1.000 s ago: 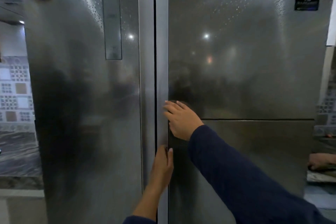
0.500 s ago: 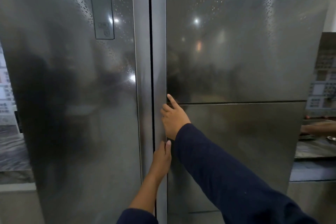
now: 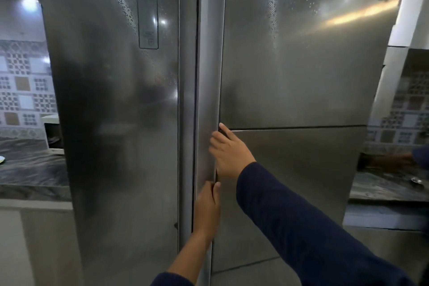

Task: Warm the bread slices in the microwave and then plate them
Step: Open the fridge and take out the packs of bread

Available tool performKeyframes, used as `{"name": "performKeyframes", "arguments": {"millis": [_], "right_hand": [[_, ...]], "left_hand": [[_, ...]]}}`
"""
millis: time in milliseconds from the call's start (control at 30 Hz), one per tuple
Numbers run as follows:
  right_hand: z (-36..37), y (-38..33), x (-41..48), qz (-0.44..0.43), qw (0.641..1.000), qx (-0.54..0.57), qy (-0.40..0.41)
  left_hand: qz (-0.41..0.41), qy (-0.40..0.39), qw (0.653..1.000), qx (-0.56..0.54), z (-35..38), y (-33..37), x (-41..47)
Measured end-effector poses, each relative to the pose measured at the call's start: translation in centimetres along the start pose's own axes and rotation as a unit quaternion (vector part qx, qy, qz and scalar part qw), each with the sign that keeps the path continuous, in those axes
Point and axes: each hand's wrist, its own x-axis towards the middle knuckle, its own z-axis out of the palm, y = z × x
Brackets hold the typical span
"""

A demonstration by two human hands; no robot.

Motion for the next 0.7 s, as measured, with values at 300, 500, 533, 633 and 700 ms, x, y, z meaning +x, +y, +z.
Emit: {"name": "performKeyframes", "arguments": {"millis": [300,500,533,633,700], "right_hand": [[-4.4,-0.3,-11.7,0.044,0.992,0.054,0.105],[-7.5,1.4,-16.8,0.011,0.969,0.001,0.245],[-8.1,1.7,-17.2,0.004,0.971,-0.012,0.239],[-9.7,2.0,-18.4,0.032,0.978,-0.056,0.198],[-10.7,2.0,-19.3,0.054,0.983,-0.076,0.158]], "left_hand": [[0.151,0.149,0.977,-0.002,-1.2,7.7,-7.6],[0.143,0.132,0.980,-0.041,-1.1,11.3,-6.9],[0.136,0.107,0.984,-0.051,-0.7,11.6,-6.7],[0.121,0.037,0.988,-0.091,0.4,12.7,-6.8],[0.116,0.014,0.985,-0.129,0.8,13.9,-7.2]]}}
